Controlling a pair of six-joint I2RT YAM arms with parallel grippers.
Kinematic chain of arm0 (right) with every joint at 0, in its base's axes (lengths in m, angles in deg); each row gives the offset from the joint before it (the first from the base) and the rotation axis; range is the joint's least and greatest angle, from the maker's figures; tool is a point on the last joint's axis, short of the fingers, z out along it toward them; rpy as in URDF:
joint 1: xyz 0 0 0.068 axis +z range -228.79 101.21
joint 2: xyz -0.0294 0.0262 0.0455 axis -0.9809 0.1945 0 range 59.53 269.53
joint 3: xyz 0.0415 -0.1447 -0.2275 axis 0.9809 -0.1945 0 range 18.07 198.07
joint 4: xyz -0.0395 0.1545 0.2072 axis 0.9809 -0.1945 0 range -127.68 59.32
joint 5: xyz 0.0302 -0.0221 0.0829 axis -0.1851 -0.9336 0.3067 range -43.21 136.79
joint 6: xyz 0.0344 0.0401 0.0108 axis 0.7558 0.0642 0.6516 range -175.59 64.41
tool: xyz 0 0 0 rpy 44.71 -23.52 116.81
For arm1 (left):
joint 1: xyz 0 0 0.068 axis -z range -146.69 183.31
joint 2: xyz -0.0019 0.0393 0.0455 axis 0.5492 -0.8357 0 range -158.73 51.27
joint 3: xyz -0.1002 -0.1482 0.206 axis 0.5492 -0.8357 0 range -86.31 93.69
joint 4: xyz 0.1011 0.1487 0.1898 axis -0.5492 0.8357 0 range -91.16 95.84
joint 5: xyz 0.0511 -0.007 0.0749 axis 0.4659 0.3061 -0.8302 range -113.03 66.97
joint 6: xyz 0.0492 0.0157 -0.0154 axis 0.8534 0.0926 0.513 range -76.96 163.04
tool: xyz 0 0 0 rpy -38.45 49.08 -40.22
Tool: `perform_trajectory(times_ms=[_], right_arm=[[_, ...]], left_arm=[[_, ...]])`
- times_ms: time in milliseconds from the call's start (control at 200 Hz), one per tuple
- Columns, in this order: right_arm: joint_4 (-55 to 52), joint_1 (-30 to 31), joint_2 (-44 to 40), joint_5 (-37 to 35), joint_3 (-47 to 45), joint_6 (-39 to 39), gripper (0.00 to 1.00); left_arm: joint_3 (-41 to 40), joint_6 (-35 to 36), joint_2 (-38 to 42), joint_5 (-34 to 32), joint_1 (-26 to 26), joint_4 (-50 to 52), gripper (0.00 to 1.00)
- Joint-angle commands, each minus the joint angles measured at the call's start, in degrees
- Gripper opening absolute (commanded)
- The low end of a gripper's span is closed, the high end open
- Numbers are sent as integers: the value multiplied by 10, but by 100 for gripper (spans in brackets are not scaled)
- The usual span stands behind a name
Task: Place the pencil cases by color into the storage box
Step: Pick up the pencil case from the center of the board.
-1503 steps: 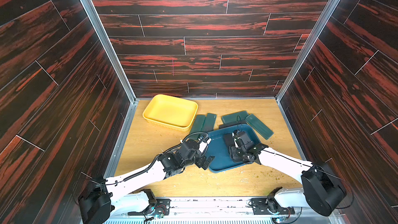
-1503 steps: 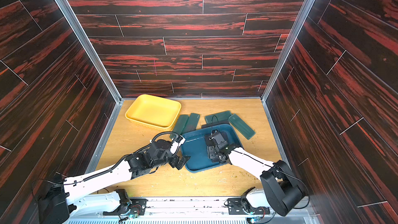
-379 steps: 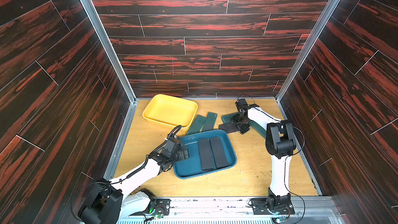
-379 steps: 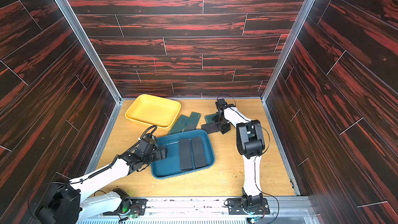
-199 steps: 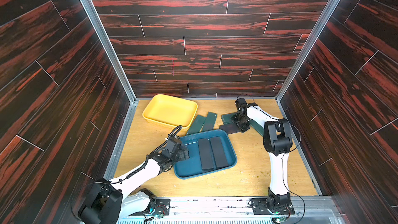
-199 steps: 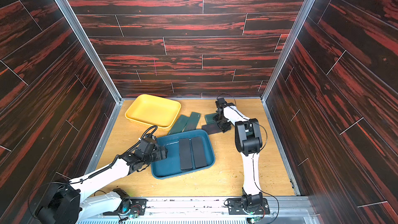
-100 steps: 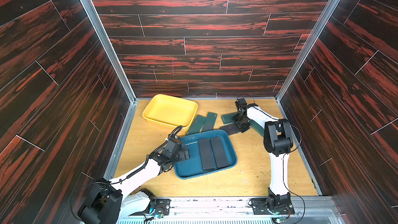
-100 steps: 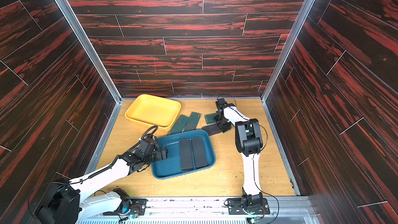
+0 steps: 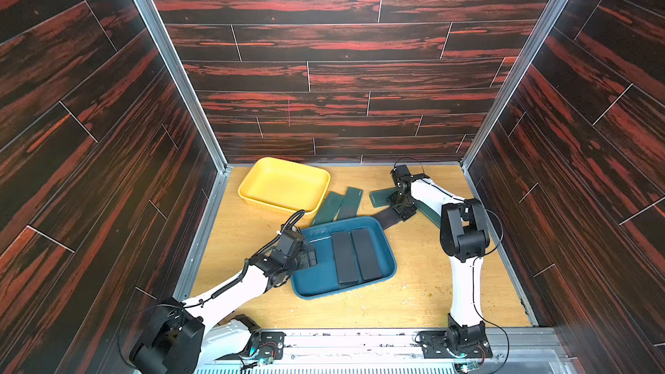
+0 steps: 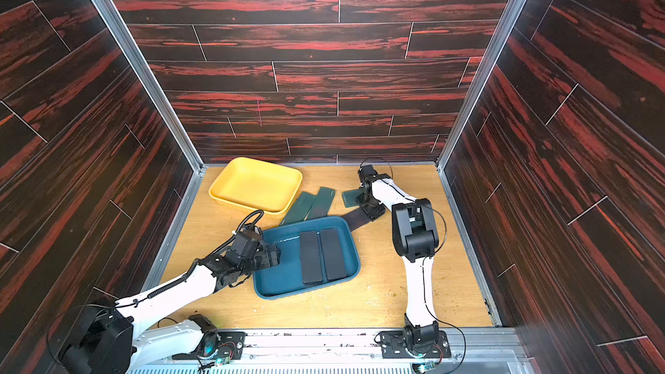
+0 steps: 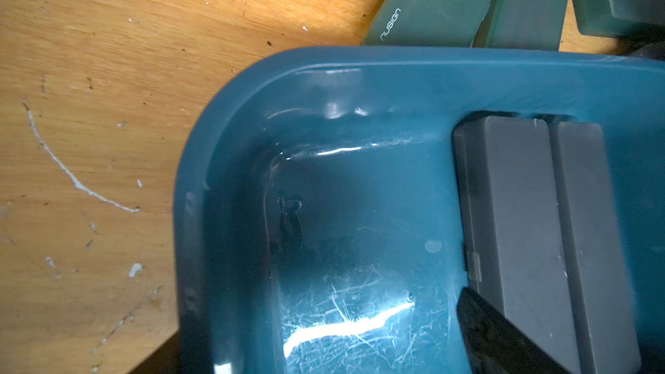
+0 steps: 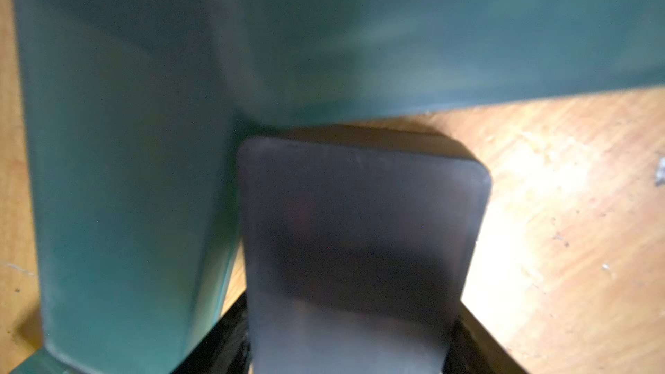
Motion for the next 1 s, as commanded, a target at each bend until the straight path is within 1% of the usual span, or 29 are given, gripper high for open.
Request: perform_trajectory(times_ms=[0, 516, 696, 857, 997], right_arm=[[-15, 13, -17, -26, -2, -27, 64], [15, 55, -59, -117, 34, -121, 65], [62, 73, -91, -158, 16, -176, 66], [108, 79, -120, -167, -5, -219, 66], [143, 88, -139, -185, -13, -272, 66]], left_arm=[[8, -5, 16, -4, 6, -2, 96], [7, -13, 13, -3, 9, -1, 96], [9, -17, 2, -3, 10, -13, 96], [11, -22, -8, -1, 13, -22, 96], [13, -26, -14, -1, 17, -29, 96]])
